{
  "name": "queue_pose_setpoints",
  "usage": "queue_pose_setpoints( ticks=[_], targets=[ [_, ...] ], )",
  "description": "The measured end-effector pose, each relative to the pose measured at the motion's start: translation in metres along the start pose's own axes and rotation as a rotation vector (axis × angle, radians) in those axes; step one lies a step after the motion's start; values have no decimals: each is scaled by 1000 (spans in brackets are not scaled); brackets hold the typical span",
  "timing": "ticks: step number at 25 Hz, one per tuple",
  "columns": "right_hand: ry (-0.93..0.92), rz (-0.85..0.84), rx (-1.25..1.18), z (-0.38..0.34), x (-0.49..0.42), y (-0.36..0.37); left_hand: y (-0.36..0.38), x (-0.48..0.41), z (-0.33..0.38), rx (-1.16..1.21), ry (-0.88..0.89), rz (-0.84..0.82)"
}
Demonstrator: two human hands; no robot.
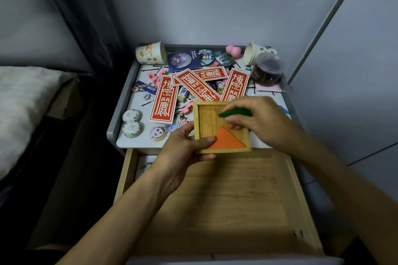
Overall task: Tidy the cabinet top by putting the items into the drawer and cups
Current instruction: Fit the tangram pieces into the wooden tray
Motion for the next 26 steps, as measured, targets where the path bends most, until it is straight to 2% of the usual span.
queue_pose_setpoints(
  ticks=[2,4,8,13,17,20,23,26],
  targets=[
    [30,77,-104,0,0,-9,-2,-1,2,-132,22,42],
    [64,68,-47,5,1,-14,-5,-1,6,-270,43,71],
    [142,-138,-114,10,4,-19,-9,3,16,-372,62,42],
    [82,-147,225,10,3,-15,-9,8,23,-414,32,-42],
    [-8,-182,300,10,4,-5,-10,8,24,-389,4,-33],
    [-32,-109,381,11,2,-1,-12,7,26,-390,-10,-48],
    [71,32,145,18,0,-5,-13,9,28,-423,-5,-55],
    [252,-116,-173,22,0,-5,-14,10,30,-434,6,-50]
  ],
)
Point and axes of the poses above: each hand's wrist, its own x-axis away from the middle knuckle, its own y-axis out of the palm, z = x × y, the point moved 1 cm from there along -x, towards the middle knuckle, and after that the axes turned 7 degrees about -z, right-handed, at the moved point
